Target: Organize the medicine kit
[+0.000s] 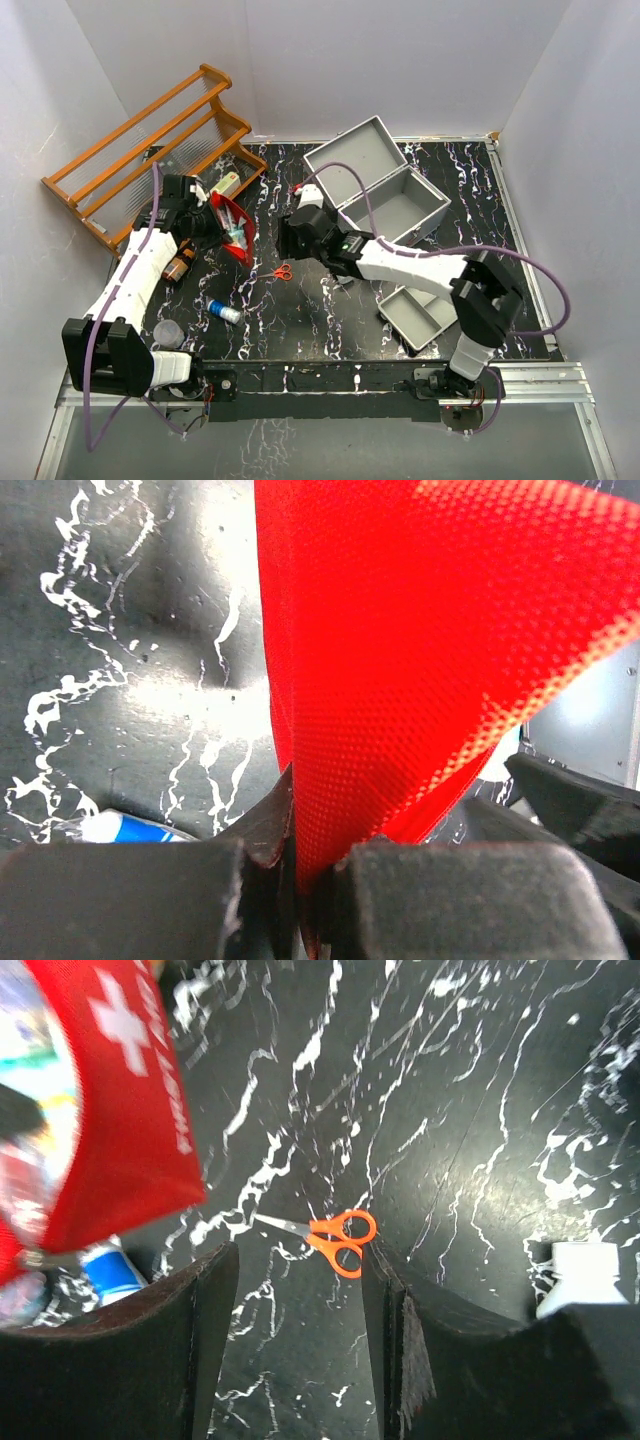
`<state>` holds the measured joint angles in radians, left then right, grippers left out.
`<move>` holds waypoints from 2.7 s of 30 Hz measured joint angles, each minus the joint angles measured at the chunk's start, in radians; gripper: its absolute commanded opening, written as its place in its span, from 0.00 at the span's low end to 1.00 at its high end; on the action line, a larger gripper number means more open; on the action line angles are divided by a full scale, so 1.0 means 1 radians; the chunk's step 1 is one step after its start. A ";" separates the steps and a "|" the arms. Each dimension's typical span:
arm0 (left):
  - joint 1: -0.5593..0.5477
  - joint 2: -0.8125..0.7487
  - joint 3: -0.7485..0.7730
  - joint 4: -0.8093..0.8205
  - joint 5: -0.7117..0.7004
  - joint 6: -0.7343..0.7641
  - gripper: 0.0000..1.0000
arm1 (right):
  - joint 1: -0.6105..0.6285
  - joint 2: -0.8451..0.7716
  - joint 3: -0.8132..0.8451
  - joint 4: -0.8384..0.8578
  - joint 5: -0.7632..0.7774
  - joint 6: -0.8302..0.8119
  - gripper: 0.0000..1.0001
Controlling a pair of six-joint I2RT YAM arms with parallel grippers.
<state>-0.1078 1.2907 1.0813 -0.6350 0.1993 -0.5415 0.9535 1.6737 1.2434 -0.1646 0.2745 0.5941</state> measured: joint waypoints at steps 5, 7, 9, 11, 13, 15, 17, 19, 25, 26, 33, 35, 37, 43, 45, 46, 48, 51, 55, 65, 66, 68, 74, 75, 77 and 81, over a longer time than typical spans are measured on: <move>0.000 -0.013 0.028 -0.023 -0.057 -0.007 0.00 | 0.000 0.142 0.045 -0.028 -0.083 -0.058 0.51; 0.000 -0.027 0.028 -0.029 -0.072 -0.018 0.00 | 0.000 0.203 0.080 -0.037 -0.121 -0.071 0.51; 0.000 -0.038 0.027 -0.029 -0.084 -0.025 0.00 | -0.001 0.258 0.118 -0.046 -0.154 -0.074 0.51; 0.000 -0.045 0.027 -0.029 -0.089 -0.030 0.00 | -0.004 0.306 0.155 -0.048 -0.183 -0.074 0.52; 0.001 -0.047 0.027 -0.029 -0.088 -0.035 0.00 | -0.008 0.342 0.184 -0.049 -0.208 -0.073 0.52; 0.001 -0.047 0.027 -0.028 -0.087 -0.036 0.00 | -0.014 0.363 0.207 -0.050 -0.230 -0.073 0.52; 0.001 -0.047 0.027 -0.027 -0.084 -0.039 0.00 | -0.020 0.380 0.230 -0.049 -0.249 -0.072 0.52; 0.001 -0.047 0.027 -0.027 -0.082 -0.039 0.00 | -0.027 0.403 0.257 -0.048 -0.262 -0.071 0.52; 0.001 -0.047 0.014 -0.024 -0.071 -0.042 0.00 | -0.042 0.449 0.275 -0.060 -0.282 -0.071 0.52; 0.001 -0.046 0.013 -0.024 -0.067 -0.042 0.00 | -0.043 0.453 0.275 -0.064 -0.282 -0.071 0.52; 0.001 -0.036 0.003 -0.009 -0.049 -0.040 0.00 | -0.045 0.439 0.229 -0.043 -0.281 -0.083 0.49; 0.001 -0.028 0.003 -0.008 -0.047 -0.036 0.00 | -0.045 0.415 0.196 -0.043 -0.281 -0.089 0.47; 0.001 -0.018 0.002 -0.003 -0.042 -0.033 0.00 | -0.045 0.386 0.156 -0.045 -0.282 -0.091 0.46; 0.001 -0.003 -0.003 0.007 -0.023 -0.027 0.00 | -0.045 0.301 0.044 -0.066 -0.315 -0.084 0.39; 0.001 -0.002 -0.003 0.007 -0.017 -0.026 0.00 | -0.045 0.282 0.018 -0.068 -0.332 -0.078 0.38; 0.001 -0.002 -0.003 0.008 -0.014 -0.024 0.00 | -0.045 0.277 0.011 -0.072 -0.337 -0.076 0.38; 0.001 -0.002 -0.003 0.010 -0.008 -0.022 0.00 | -0.044 0.268 0.005 -0.085 -0.337 -0.072 0.38; 0.001 -0.002 -0.003 0.011 -0.003 -0.019 0.00 | -0.040 0.257 0.005 -0.119 -0.320 -0.077 0.38; 0.001 -0.002 -0.003 0.011 -0.003 -0.015 0.00 | -0.031 0.246 0.010 -0.180 -0.288 -0.124 0.31; 0.001 -0.002 -0.003 0.010 -0.006 -0.005 0.00 | -0.004 0.246 0.064 -0.225 -0.320 -0.307 0.20; 0.001 -0.002 -0.003 0.010 -0.006 -0.004 0.00 | -0.005 0.246 0.066 -0.221 -0.328 -0.319 0.20; 0.001 -0.001 -0.003 0.010 -0.008 -0.001 0.00 | -0.005 0.246 0.072 -0.221 -0.343 -0.337 0.21; 0.001 0.010 -0.006 0.010 -0.009 0.000 0.00 | -0.005 0.278 0.110 -0.209 -0.364 -0.379 0.19; 0.001 0.010 -0.009 0.010 -0.009 0.000 0.00 | -0.005 0.285 0.111 -0.202 -0.369 -0.386 0.19; 0.001 0.010 -0.015 0.009 -0.010 0.001 0.00 | -0.005 0.300 0.113 -0.200 -0.377 -0.399 0.18; 0.001 0.012 -0.016 0.006 -0.014 0.003 0.00 | -0.005 0.325 0.122 -0.188 -0.380 -0.416 0.19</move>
<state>-0.1066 1.3025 1.0657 -0.6289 0.1856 -0.5388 0.9489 1.9984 1.3651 -0.3531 -0.1055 0.1780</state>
